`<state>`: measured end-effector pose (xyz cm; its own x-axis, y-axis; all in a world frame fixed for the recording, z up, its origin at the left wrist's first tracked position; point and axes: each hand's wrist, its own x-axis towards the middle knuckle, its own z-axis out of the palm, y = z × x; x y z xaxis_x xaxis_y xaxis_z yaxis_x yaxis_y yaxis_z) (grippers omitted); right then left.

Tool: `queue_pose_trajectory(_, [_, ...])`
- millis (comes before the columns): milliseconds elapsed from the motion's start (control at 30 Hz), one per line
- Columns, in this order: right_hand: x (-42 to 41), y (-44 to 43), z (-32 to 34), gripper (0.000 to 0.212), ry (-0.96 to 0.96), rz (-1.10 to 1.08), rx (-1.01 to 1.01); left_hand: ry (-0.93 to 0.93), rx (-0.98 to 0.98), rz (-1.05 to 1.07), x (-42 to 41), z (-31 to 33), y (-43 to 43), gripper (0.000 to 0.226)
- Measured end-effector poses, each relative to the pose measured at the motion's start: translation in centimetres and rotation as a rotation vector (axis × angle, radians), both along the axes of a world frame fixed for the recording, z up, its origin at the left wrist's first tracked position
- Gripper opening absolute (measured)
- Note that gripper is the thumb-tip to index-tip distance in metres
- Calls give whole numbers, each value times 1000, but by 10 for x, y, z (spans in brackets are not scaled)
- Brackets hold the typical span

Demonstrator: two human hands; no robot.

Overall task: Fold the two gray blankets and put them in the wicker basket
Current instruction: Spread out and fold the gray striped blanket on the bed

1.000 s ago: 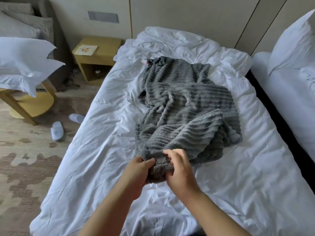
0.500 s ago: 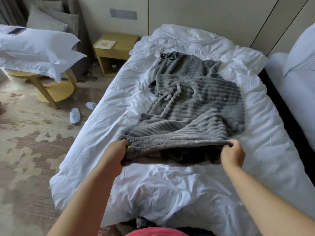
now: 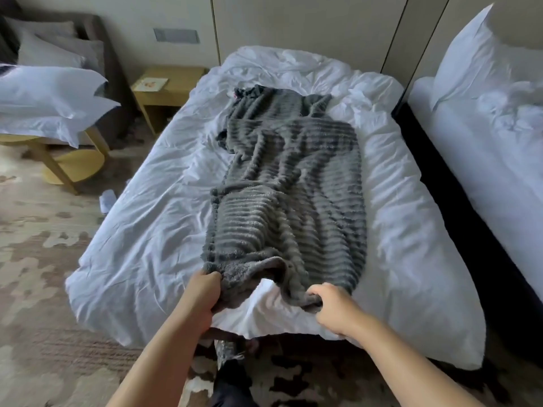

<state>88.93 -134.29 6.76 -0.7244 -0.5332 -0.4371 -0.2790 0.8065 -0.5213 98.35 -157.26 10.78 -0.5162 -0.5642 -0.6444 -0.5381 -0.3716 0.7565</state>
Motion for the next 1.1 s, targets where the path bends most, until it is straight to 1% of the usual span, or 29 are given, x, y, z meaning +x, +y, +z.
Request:
queue_pose_trajectory(33, [5,8,-1,42,11,-30,-8,-43,-121,-66,8,-4,4,37])
queue_pose_trajectory(100, [14,16,2,46,35,-53,-60,-126,-405,-217,23,-12,14,78])
queue_pose_trajectory(133, [19,16,7,47,41,-40,-107,-114,-515,-313,26,-12,20,90])
queue_pose_trajectory(167, [24,15,15,47,43,-10,-163,-76,-606,-421,27,-11,28,95])
queue_pose_trajectory(233, [33,10,37,50,50,78,-310,21,-759,-663,24,-6,48,88])
queue_pose_trajectory(267, [38,6,49,52,67,113,-405,66,-816,-800,22,-4,59,78])
queue_pose_trajectory(333, [45,-3,69,52,138,116,-597,111,-860,-1019,19,1,79,48])
queue_pose_trajectory(367, [48,-6,75,51,199,89,-665,109,-849,-1076,17,5,88,43])
queue_pose_trajectory(400, [49,-8,79,51,280,52,-704,98,-829,-1070,15,9,94,41])
queue_pose_trajectory(433, [50,-9,80,51,369,10,-720,76,-806,-1014,13,13,97,35])
queue_pose_trajectory(467, [50,-7,80,52,453,-32,-715,65,-769,-919,10,16,98,29])
queue_pose_trajectory(500, [50,-4,77,52,517,-74,-693,60,-678,-798,6,20,96,27])
queue_pose_trajectory(533, [50,1,73,52,556,-111,-659,77,-528,-693,4,25,93,28])
queue_pose_trajectory(600, [49,11,64,51,590,-157,-582,140,-172,-593,5,39,86,33])
queue_pose_trajectory(633, [49,15,58,47,607,-172,-548,177,-10,-585,7,47,81,38])
queue_pose_trajectory(700, [45,19,47,30,642,-236,-478,248,253,-602,15,61,71,47])
queue_pose_trajectory(733, [40,20,44,23,637,-291,-436,281,356,-607,18,68,64,44])
queue_pose_trajectory(767, [32,21,40,18,613,-359,-398,300,431,-597,21,72,57,33])
queue_pose_trajectory(800, [23,23,37,14,571,-445,-364,311,467,-581,24,78,50,17])
queue_pose_trajectory(833, [14,26,34,11,518,-543,-332,334,498,-570,29,82,43,8])
queue_pose_trajectory(867, [5,28,32,10,458,-640,-300,353,518,-543,35,86,34,17])
queue_pose_trajectory(900, [-4,30,29,10,404,-705,-276,365,534,-502,40,88,24,21])
queue_pose_trajectory(933, [-11,30,29,11,334,-726,-264,378,539,-448,43,87,15,18])
queue_pose_trajectory(967, [-15,28,27,15,227,-717,-282,388,549,-396,47,86,6,15])
queue_pose_trajectory(1033, [-10,13,26,30,-81,-655,-427,390,582,-330,52,84,-6,21])
queue_pose_trajectory(1067, [-1,3,22,37,-199,-615,-492,384,591,-308,53,82,-10,22])
queue_pose_trajectory(1100, [9,-7,17,41,-258,-568,-530,374,593,-293,55,80,-12,23])
